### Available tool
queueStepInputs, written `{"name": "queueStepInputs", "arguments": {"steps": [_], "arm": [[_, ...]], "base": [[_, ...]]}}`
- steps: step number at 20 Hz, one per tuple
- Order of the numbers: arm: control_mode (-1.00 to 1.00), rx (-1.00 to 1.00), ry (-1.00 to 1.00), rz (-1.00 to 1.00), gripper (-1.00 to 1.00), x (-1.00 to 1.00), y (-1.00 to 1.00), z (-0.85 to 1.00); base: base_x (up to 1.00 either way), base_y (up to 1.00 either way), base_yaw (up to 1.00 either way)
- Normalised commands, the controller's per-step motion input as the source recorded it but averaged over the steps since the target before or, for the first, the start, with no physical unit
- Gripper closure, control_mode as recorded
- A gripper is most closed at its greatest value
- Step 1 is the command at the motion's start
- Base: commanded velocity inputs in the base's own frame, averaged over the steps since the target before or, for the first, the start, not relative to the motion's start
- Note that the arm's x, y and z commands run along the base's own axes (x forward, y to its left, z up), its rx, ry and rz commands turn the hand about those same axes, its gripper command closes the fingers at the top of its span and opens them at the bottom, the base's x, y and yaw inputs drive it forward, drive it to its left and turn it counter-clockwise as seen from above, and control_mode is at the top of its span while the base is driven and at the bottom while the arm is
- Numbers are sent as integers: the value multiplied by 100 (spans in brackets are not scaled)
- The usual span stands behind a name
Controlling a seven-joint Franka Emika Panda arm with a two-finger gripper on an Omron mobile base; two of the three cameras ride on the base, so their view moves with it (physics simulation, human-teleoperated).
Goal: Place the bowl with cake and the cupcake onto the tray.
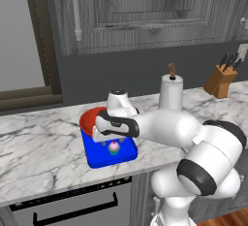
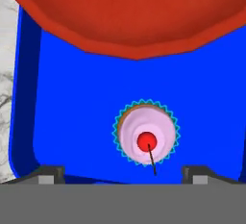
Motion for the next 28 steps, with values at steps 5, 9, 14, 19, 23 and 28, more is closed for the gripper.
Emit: {"name": "queueStepInputs", "arguments": {"steps": [5,9,14,19,23,28], "arm": [[-100,0,0,0,-100,-25,-5,40],[-100,0,-1,0,-100,-42,-6,33],[-100,0,-8,1,-100,-47,-5,23],[-100,2,-12,0,-100,-50,-4,20],[-100,6,-6,0,-100,-48,-3,25],[-100,1,-7,0,-100,-45,-1,26]], "base": [[0,0,0],[0,0,0],[0,0,0],[0,0,0],[0,0,0],[0,0,0]]}}
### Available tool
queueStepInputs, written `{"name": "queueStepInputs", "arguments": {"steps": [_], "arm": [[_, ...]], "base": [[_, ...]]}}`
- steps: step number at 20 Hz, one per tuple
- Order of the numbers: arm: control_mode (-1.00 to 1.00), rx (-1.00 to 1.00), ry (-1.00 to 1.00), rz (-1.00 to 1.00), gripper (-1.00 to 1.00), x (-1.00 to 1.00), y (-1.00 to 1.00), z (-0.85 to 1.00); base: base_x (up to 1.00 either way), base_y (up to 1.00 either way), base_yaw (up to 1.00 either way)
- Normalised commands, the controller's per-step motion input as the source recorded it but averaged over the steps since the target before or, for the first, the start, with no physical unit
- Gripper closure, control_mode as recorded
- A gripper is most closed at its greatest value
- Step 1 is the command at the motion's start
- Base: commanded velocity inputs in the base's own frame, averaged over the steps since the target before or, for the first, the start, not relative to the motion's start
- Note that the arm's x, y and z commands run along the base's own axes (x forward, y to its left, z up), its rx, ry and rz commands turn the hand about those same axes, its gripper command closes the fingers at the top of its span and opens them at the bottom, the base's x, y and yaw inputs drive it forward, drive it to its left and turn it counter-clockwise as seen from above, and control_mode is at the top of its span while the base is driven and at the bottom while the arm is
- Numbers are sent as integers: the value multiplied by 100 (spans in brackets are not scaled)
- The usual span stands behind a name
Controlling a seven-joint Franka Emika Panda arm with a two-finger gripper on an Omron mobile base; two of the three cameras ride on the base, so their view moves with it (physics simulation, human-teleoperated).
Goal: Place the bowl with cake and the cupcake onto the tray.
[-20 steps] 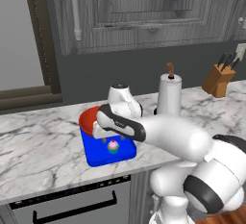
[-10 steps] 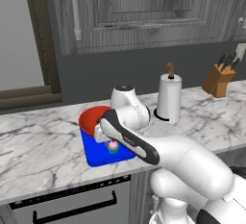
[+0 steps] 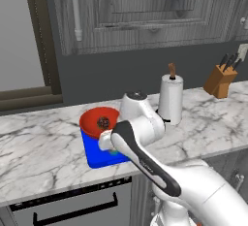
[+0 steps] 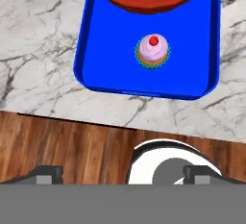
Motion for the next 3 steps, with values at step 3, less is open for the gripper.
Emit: {"name": "queueStepInputs", "arguments": {"steps": [3], "arm": [[-100,0,-11,0,-100,-46,0,20]], "base": [[0,0,0]]}}
